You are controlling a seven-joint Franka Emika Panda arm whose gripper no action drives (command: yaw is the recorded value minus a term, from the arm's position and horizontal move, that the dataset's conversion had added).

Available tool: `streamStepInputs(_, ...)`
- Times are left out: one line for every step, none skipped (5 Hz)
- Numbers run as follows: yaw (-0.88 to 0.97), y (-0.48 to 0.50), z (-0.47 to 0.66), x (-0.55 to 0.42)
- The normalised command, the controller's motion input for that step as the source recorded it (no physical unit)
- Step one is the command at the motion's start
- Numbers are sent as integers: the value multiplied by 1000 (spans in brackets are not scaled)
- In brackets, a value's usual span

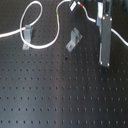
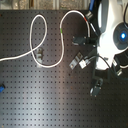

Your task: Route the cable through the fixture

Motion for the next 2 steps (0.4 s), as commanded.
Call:
streamStepInputs(60,33,-612,2)
streamStepInputs(83,-18,-653,-3)
